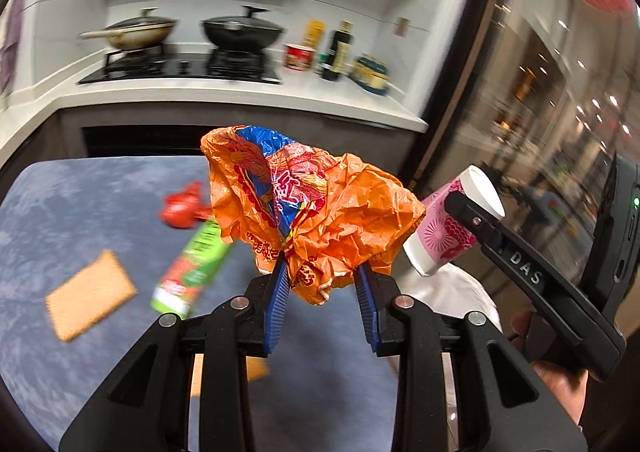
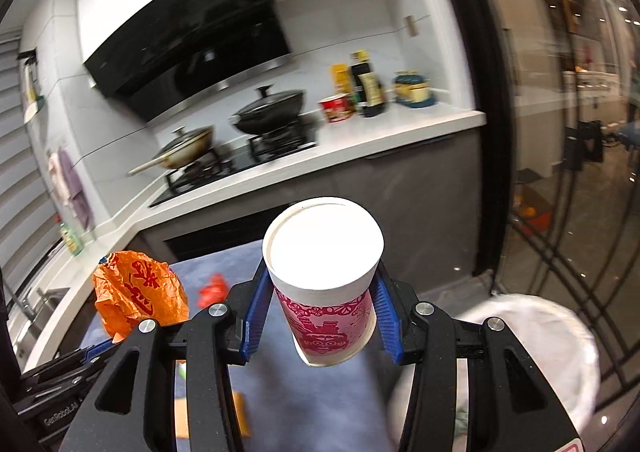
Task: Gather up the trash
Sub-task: 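Carry the orange bag and paper cup over the bin and open both grippers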
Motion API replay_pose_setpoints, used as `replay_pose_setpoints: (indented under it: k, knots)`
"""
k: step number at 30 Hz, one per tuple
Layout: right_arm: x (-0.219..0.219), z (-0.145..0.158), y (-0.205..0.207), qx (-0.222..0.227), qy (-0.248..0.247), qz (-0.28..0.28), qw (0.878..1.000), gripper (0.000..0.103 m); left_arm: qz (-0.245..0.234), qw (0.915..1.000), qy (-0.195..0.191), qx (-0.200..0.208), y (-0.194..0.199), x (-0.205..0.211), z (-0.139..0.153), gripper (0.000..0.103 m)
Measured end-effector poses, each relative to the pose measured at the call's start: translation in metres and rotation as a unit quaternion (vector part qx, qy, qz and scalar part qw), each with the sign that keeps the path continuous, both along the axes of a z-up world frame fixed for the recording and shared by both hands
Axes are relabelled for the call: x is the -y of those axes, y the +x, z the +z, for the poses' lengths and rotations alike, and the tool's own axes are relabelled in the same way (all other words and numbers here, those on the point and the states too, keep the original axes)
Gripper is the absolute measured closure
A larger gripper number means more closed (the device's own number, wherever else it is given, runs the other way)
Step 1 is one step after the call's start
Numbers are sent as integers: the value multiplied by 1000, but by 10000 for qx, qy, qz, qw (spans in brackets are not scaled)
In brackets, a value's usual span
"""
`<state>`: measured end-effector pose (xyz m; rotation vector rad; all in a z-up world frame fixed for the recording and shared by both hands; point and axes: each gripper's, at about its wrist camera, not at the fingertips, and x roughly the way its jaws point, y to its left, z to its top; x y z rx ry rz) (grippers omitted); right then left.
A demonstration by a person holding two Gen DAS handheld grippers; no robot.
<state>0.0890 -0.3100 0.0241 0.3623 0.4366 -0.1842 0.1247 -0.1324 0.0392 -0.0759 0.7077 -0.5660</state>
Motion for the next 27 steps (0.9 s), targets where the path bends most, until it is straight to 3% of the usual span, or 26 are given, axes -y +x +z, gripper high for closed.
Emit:
replay_pose_setpoints:
  k: [13, 27]
  knots:
    - [94, -30, -83, -281, 148, -851, 9959, 57, -1026, 9940, 327, -194, -55, 118, -22, 72]
    - [125, -56, -107, -501, 325, -1139, 9917, 57, -1319, 9884, 614, -430, -67, 158, -47, 71]
